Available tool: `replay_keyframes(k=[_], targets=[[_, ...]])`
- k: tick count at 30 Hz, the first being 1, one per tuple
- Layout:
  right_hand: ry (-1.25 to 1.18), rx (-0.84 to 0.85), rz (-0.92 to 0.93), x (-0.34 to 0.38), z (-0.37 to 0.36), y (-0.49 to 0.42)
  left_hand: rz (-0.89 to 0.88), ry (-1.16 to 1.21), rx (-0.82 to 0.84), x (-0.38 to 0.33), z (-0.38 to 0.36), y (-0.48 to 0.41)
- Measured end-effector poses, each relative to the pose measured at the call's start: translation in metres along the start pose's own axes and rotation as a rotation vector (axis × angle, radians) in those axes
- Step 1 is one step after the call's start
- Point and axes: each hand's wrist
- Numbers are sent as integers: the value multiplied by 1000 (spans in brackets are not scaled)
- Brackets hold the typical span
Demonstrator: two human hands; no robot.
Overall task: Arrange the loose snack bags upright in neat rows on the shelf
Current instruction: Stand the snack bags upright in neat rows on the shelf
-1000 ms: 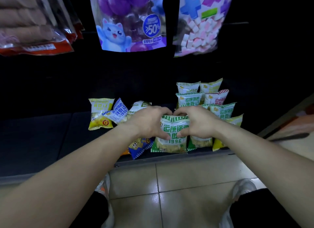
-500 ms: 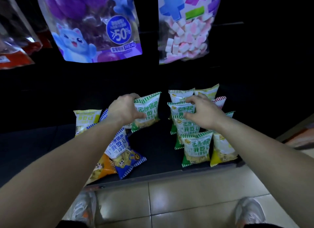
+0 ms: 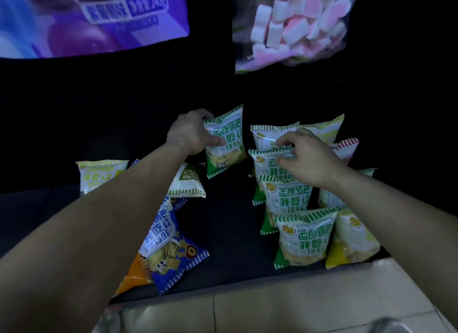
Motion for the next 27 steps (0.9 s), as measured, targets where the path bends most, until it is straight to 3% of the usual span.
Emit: replay_keyframes(k=[11, 16, 21, 27], targets=[[-72, 15, -65, -16, -24, 6, -9, -194, 52, 21, -59, -21], [-30, 63, -81, -18, -26, 12, -34, -484, -30, 13, -59, -10], [6, 113, -71, -14, -32, 14, -85, -471, -235, 17, -66, 4], [90, 174, -24, 4, -32, 20, -93, -513, -167, 15, -53, 12]])
Point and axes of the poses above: each hand's wrist, its own y-axis away from the middle knuckle, its own z-axis out of the back of the hand, x = y × z, and after that the axes turned 5 degrees about z, right-handed
